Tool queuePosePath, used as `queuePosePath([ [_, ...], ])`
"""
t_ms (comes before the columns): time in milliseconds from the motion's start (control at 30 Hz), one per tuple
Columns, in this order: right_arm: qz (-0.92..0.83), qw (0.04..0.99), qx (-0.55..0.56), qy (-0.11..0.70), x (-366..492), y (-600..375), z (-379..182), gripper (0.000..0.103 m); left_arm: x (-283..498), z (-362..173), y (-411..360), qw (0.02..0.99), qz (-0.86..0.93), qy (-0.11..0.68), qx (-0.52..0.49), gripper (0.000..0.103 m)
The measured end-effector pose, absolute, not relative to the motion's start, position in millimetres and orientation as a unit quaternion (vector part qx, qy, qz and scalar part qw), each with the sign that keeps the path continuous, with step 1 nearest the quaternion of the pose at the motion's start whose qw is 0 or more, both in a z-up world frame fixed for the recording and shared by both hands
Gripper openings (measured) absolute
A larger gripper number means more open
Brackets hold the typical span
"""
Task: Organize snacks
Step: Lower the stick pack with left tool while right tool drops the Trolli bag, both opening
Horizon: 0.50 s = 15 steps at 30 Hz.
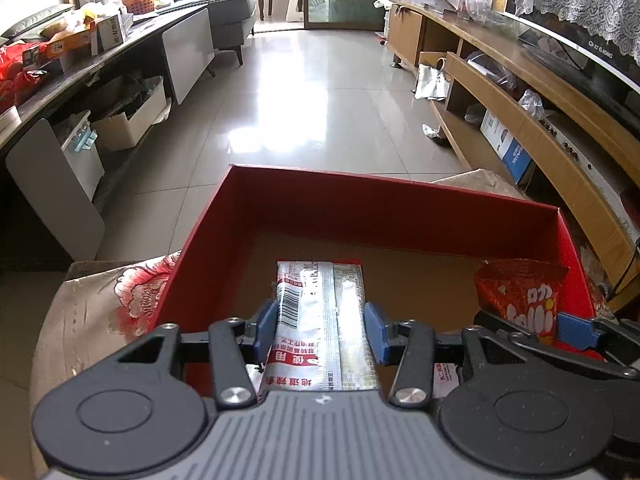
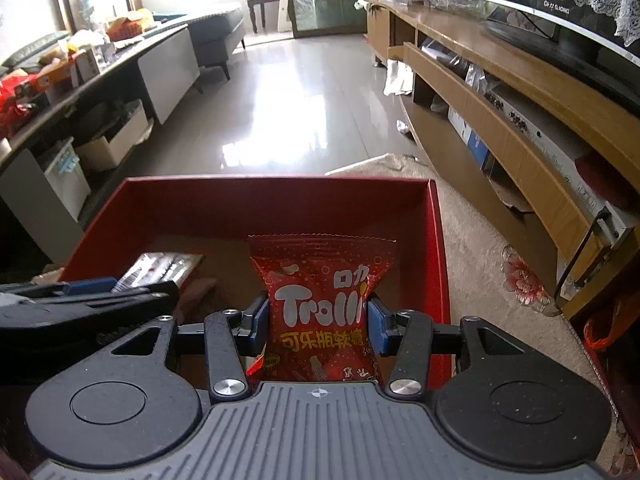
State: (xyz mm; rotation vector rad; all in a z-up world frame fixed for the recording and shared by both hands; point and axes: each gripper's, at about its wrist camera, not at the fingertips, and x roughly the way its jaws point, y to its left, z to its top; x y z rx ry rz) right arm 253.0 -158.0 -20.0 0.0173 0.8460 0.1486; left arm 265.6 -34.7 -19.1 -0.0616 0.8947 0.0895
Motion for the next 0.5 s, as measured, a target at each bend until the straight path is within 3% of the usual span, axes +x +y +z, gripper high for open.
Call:
queuePosePath([
  [500,0.049,0.918,-0.012,0.394,247.6,-161.7,-13.9,0.065,255.6,-4.5,-28.9,0.903,0.042,0.424,-0.044,0.057],
])
